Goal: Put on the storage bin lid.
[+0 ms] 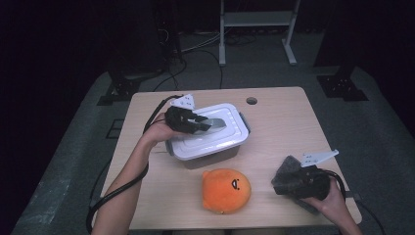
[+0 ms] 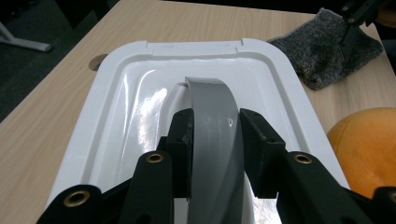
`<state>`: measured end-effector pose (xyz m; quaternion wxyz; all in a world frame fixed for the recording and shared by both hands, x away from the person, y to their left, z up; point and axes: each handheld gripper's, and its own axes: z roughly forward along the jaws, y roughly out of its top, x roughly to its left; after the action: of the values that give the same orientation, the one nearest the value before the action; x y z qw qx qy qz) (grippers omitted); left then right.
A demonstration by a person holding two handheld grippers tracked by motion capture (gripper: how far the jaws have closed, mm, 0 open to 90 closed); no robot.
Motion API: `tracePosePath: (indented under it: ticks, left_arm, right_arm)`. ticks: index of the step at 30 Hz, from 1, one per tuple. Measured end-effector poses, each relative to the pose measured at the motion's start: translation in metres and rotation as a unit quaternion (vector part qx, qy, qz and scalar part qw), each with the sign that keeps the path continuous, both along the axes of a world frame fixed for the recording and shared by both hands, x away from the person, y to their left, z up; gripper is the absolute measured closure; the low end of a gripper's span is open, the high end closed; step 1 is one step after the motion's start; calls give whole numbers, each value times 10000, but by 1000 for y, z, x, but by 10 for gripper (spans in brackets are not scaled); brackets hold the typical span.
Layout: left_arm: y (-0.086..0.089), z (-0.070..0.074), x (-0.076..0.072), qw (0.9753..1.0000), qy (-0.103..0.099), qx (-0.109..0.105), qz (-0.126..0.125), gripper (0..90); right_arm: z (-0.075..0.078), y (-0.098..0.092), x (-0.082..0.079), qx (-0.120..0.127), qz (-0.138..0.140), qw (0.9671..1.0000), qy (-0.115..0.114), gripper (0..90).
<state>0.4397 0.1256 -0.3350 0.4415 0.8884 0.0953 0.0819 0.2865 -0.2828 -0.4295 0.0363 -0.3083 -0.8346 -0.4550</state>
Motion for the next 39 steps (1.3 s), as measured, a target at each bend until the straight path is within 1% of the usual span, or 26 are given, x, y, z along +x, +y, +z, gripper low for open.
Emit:
tracePosePath:
  ticks: [4,8,9,10,11,12,14,16,18,21,23,24,25,26,31,37,39]
  left_arm:
    - [-1,0,-1,10000,19,0,-48,664]
    - [-1,0,-1,10000,20,-17,-41,661]
    - [-1,-1,-1,10000,34,-30,-6,638]
    - [-2,-2,0,10000,17,8,29,597]
    - [-2,-2,0,10000,44,-26,19,579]
    - [-2,-3,1,10000,42,-57,9,578]
    - [-4,-4,1,9999,37,-88,39,536]
    - [-6,-3,2,9998,20,-174,92,519]
    - [-8,-3,2,9997,-2,-200,101,513]
    - [-10,-2,3,9998,-1,-155,87,537]
    - [-11,-2,3,9999,-7,-124,75,593]
    - [-13,-3,4,9999,-31,-49,132,619]
    - [-13,-3,4,9999,-30,-40,151,649]
    - [-13,-3,4,9999,-26,-55,159,658]
    - [-13,-2,4,9998,-88,11,188,663]
    - [-12,1,4,9998,-83,-42,194,664]
    - [-11,3,3,9997,-110,-51,194,663]
  right_arm:
    - [1,0,0,-3,4,10000,-3,363]
    - [0,0,0,-3,8,10000,-8,363]
    - [0,0,0,-6,10,10000,-8,363]
    - [0,0,0,-5,11,10000,-7,363]
    - [0,0,0,-4,13,10000,-2,363]
    - [0,1,0,-8,13,10000,-2,363]
    - [0,1,0,-8,24,10000,-3,363]
    - [0,1,0,-6,27,10000,2,363]
    - [0,1,0,-11,27,10000,15,363]
    - [0,1,0,-19,44,10000,15,363]
    - [0,1,0,-14,47,10000,23,363]
    - [0,1,0,-11,50,10000,22,363]
    - [0,1,0,-13,54,10000,23,363]
    - [0,1,-1,-14,57,10000,20,363]
    - [0,1,0,8,52,10000,18,363]
    - [-1,2,0,-10,78,10000,16,363]
    - [-1,2,0,-5,73,10000,25,363]
